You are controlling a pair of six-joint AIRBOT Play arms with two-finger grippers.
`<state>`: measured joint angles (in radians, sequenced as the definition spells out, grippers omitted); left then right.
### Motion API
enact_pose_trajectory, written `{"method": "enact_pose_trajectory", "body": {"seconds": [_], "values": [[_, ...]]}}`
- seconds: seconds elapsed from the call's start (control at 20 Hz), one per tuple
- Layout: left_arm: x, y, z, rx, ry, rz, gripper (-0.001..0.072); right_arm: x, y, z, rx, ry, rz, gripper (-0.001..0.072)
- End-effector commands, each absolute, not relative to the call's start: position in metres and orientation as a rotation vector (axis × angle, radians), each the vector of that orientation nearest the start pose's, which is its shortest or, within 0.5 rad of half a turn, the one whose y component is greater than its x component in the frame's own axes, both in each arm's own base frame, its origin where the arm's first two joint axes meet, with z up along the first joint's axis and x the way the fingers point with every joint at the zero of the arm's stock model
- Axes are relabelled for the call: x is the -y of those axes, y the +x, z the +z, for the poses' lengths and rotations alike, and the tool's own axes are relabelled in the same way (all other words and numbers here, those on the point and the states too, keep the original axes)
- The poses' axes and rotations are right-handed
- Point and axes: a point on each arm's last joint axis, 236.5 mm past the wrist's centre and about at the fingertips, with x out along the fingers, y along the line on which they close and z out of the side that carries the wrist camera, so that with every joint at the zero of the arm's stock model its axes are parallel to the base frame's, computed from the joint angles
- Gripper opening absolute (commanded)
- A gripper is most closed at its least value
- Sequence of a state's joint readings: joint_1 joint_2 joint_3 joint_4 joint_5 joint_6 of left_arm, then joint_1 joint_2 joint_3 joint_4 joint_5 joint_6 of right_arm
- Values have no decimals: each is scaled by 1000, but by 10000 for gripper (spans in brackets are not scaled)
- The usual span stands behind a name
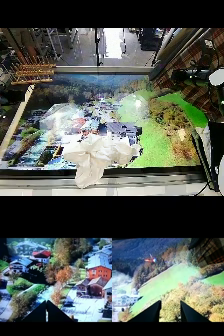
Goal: Fold the clothes and pants, and hang the long-sleeved shirts on hangers.
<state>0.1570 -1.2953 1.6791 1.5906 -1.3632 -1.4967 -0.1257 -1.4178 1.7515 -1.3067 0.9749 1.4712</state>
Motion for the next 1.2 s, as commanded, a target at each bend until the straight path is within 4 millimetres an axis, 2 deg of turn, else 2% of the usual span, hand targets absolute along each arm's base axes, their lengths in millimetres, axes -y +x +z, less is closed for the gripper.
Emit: {"method": "enact_pose_trajectory", "body": {"seconds": [0.0, 0.2, 0.25, 0.3, 0.35, 0.4, 0.6, 0.65, 0.75, 0.8, 0.85, 0.95, 1.0, 1.05, 1.1, 1.15], "values": [[-71, 426, 181, -978, 2, 120, 13, 15, 526, 224, -617, 156, 74, 306], [-71, 426, 181, -977, 2, 119, 14, 15, 526, 224, -617, 156, 74, 306], [-70, 427, 182, -974, 3, 118, 50, 15, 526, 224, -617, 156, 74, 306], [-70, 427, 182, -974, 3, 119, 219, 15, 526, 224, -617, 156, 74, 306], [-71, 427, 182, -974, 3, 119, 467, 15, 526, 224, -617, 156, 74, 306], [-71, 428, 182, -973, 3, 119, 615, 15, 526, 224, -617, 156, 74, 306], [-70, 428, 182, -972, 1, 116, 625, 14, 527, 225, -611, 160, 76, 306], [-63, 428, 180, -976, 5, 77, 624, 9, 530, 230, -586, 182, 90, 306], [-32, 427, 175, -987, 30, -92, 624, -21, 530, 241, -567, 322, 192, 305], [-17, 426, 172, -990, 19, -161, 624, -35, 516, 230, -647, 343, 241, 305], [-4, 420, 166, -1012, -2, -218, 624, -36, 497, 209, -763, 282, 256, 281], [11, 397, 144, -1118, 6, -322, 624, 7, 432, 146, -1131, 96, 144, 248], [16, 385, 128, -1179, 10, -361, 625, 28, 393, 123, -1311, 45, 116, 214], [22, 375, 108, -1229, -6, -403, 625, 36, 370, 108, -1398, 90, 116, 219], [35, 364, 88, -1271, -42, -464, 625, 30, 360, 97, -1405, 196, 157, 221], [48, 353, 68, -1302, -75, -534, 626, 8, 348, 88, -1404, 285, 281, 234]]}}
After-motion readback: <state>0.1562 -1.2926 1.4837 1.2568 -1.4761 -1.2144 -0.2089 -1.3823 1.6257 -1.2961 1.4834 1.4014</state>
